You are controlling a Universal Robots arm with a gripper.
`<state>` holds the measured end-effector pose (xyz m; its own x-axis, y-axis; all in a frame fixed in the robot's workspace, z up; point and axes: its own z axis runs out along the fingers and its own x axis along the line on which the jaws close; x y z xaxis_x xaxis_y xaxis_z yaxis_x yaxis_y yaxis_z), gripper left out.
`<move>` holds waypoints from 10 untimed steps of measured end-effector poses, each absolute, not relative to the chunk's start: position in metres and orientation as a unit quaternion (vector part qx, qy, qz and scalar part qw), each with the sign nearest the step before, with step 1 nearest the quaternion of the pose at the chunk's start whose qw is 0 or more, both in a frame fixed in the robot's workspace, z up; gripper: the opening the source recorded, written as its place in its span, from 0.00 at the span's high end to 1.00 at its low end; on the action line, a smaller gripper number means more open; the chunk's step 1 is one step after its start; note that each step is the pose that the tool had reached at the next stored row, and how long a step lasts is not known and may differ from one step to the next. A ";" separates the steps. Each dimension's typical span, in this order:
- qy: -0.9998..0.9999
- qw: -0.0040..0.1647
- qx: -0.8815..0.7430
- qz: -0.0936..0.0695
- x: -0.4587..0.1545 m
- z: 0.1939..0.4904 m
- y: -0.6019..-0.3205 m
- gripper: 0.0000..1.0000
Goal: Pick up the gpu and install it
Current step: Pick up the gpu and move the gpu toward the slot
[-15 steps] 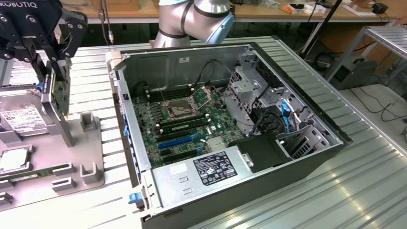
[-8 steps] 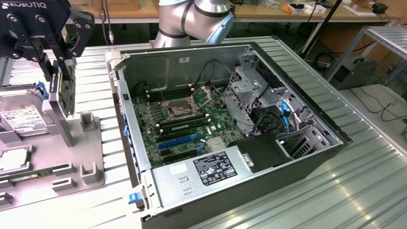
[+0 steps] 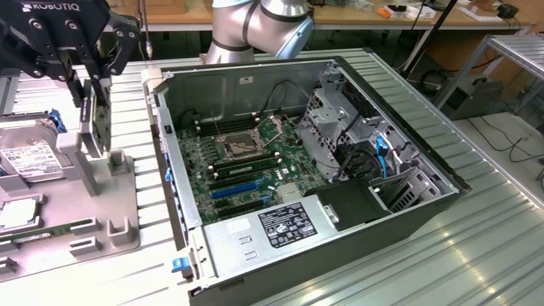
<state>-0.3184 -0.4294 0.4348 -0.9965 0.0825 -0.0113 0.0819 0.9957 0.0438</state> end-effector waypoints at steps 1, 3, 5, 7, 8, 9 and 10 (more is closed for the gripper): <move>0.999 0.007 0.041 0.022 -0.317 0.435 -0.429 0.73; 0.999 0.006 0.041 0.022 -0.309 0.435 -0.429 0.73; 0.999 0.006 0.041 0.022 -0.301 0.435 -0.429 0.73; 0.999 0.006 0.041 0.022 -0.296 0.435 -0.429 0.73; 0.999 0.006 0.041 0.022 -0.293 0.435 -0.429 0.73; 0.999 0.006 0.041 0.022 -0.289 0.435 -0.429 0.73; 0.999 0.006 0.041 0.022 -0.286 0.435 -0.429 0.73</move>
